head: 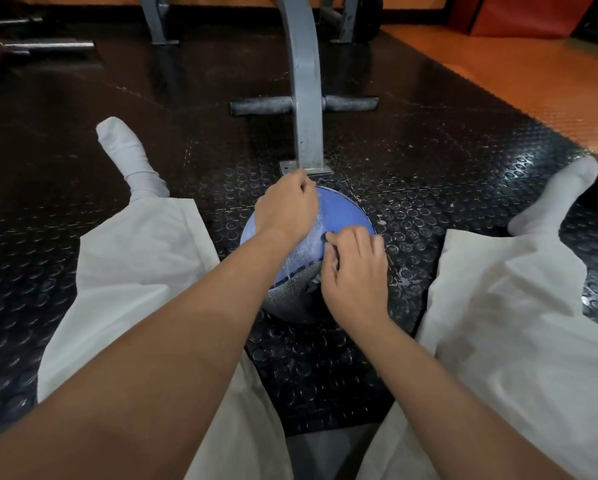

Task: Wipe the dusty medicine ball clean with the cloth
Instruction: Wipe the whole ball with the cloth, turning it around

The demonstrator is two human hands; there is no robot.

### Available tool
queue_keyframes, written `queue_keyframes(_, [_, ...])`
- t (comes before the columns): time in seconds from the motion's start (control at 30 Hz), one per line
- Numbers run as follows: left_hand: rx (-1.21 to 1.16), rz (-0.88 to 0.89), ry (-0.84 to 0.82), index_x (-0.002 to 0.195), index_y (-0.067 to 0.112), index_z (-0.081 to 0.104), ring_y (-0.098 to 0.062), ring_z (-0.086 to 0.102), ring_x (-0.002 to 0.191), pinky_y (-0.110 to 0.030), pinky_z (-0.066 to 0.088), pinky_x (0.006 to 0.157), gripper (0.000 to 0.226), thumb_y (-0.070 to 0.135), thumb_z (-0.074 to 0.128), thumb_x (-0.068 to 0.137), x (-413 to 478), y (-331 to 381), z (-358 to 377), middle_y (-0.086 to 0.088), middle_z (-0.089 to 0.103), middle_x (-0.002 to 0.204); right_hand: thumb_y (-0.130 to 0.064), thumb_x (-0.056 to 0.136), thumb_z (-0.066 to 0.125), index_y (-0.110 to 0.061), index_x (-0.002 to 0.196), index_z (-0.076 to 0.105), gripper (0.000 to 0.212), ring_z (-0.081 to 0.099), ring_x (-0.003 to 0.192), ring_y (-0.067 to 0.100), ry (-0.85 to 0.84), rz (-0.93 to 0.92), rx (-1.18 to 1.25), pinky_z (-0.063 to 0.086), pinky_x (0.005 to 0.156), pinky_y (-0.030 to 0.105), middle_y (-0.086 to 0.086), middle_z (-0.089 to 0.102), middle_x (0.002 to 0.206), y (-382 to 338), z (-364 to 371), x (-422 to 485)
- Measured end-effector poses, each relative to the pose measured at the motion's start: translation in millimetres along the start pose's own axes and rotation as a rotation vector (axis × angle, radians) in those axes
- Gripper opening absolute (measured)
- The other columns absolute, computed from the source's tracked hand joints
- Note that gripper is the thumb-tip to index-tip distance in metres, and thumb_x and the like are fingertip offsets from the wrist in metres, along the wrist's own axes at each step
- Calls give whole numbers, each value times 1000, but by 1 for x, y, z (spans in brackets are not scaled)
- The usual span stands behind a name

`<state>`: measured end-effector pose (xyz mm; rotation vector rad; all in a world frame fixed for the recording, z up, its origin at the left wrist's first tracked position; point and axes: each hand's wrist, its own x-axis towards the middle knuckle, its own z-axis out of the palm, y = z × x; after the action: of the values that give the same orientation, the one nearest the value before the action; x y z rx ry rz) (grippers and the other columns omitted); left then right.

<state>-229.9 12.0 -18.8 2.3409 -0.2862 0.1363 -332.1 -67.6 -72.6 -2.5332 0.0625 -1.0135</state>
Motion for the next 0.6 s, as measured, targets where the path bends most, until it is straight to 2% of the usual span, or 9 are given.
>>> queue_keyframes(0.07, [-2,3,2,104,12,61,-25,58,99,-45,45,89,29,21,34,99,-2,0,-1,1,65,116,-21,92,43,-8,92,59,21,45,82,29,-38,58,18,40,68,41,9,57,95,-1,-6,21])
queue_keyframes(0.13, [5,6,14,103,12,61,-25,57,99,-45,45,89,29,21,34,99,-4,1,0,1,64,116,-17,95,47,-9,98,58,14,44,95,29,-114,167,35,40,78,45,8,56,105,1,-8,44])
queue_keyframes(0.2, [10,5,21,103,12,60,-25,57,97,-45,45,89,29,21,34,99,-3,3,1,0,64,115,-17,95,47,-10,101,57,14,43,100,29,-121,211,-7,39,82,43,8,54,109,0,-5,53])
queue_keyframes(0.33, [-10,-44,1,97,11,59,-26,58,96,-43,45,88,27,21,33,99,4,4,1,0,66,114,-20,89,43,-9,91,58,19,49,84,31,20,154,-27,42,68,42,11,56,93,-7,5,20])
queue_keyframes(0.47, [-32,-62,-42,97,11,58,-28,59,95,-45,46,87,27,24,34,99,8,1,0,-1,66,115,-20,88,40,-10,86,56,19,49,73,28,18,54,-37,41,60,36,8,56,86,-11,3,-11])
queue_keyframes(0.53, [-43,-58,-35,100,10,59,-27,60,96,-45,46,88,29,24,34,99,6,1,0,-1,67,113,-21,88,39,-9,84,56,21,50,74,29,-14,79,-47,42,61,38,8,56,86,-11,-2,2])
queue_keyframes(0.6, [-47,-56,-9,103,11,62,-26,59,96,-45,46,89,31,25,34,100,3,0,0,-1,67,109,-20,92,40,-9,91,56,19,49,87,30,-78,162,-51,41,71,43,8,56,97,-12,-7,28])
